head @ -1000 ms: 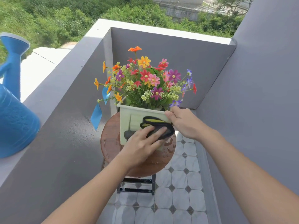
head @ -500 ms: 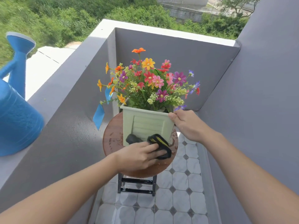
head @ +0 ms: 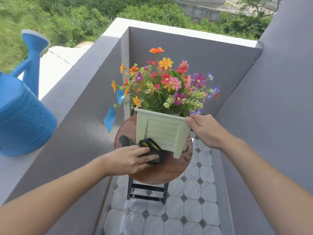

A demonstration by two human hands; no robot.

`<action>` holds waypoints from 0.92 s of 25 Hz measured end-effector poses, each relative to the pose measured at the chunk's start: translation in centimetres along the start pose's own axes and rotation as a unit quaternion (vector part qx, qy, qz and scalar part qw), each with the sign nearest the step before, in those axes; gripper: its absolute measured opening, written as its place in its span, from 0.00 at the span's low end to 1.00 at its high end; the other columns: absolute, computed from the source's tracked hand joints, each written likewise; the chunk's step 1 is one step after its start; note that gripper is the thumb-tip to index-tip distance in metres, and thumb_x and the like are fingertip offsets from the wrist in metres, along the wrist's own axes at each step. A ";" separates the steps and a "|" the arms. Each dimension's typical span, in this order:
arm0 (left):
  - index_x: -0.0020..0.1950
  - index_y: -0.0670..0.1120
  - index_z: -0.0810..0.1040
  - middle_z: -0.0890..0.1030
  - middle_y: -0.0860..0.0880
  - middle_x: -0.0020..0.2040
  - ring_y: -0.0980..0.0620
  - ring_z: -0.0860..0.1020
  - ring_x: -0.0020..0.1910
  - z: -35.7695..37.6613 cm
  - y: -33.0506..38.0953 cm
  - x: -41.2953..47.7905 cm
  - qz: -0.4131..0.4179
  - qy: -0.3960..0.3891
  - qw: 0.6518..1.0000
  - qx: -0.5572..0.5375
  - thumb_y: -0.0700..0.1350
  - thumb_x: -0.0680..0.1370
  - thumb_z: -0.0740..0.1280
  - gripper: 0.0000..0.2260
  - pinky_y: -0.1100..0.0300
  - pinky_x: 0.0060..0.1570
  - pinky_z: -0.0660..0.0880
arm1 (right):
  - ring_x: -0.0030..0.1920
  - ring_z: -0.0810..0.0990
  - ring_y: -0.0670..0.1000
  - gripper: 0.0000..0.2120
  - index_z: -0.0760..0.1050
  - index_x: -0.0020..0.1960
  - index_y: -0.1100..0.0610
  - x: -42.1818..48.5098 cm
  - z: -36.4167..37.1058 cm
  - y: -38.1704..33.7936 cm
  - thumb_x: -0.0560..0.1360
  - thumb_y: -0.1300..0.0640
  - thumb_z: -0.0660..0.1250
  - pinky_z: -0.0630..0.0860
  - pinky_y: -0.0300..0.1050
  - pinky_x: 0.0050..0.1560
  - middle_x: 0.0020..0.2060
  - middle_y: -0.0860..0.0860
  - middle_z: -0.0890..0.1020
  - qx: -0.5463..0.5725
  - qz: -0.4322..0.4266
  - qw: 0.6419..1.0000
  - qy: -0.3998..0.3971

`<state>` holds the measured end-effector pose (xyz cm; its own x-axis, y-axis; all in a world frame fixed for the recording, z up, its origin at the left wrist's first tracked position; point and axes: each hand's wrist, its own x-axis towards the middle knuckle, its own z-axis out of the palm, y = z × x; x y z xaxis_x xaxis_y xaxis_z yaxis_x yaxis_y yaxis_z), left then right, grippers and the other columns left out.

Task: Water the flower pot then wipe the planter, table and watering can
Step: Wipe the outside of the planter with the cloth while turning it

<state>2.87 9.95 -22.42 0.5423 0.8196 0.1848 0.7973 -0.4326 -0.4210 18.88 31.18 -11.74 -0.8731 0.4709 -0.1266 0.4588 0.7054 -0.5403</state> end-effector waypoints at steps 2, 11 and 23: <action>0.54 0.43 0.74 0.78 0.45 0.64 0.41 0.72 0.55 -0.5 -1.7 0.0 -0.068 0.021 0.997 0.008 0.36 0.80 0.55 0.09 0.52 0.48 0.75 | 0.29 0.64 0.48 0.22 0.58 0.30 0.55 -0.1 -0.1 0.1 0.81 0.50 0.53 0.59 0.48 0.33 0.27 0.51 0.66 -0.009 -0.007 1.000 0.005; 0.62 0.45 0.73 0.77 0.46 0.64 0.45 0.70 0.52 -0.4 0.7 -0.3 -0.178 0.078 0.975 -0.107 0.35 0.80 0.54 0.15 0.55 0.52 0.73 | 0.30 0.65 0.47 0.21 0.60 0.30 0.54 -0.4 0.0 1.1 0.81 0.51 0.53 0.63 0.44 0.33 0.27 0.50 0.68 0.022 -0.008 0.999 0.024; 0.58 0.44 0.75 0.81 0.44 0.46 0.48 0.79 0.38 -4.2 -6.7 6.0 -0.697 0.167 0.290 -0.634 0.51 0.74 0.66 0.16 0.57 0.36 0.74 | 0.32 0.68 0.48 0.19 0.63 0.32 0.55 -1.4 1.0 1.3 0.81 0.51 0.54 0.64 0.44 0.34 0.30 0.50 0.70 0.093 0.031 0.993 0.060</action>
<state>1.95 16.20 -14.76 -0.7145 0.5401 -0.4446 -0.3557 0.2668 0.8957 20.52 30.90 -13.10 -0.8130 0.5778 -0.0715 0.4633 0.5677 -0.6805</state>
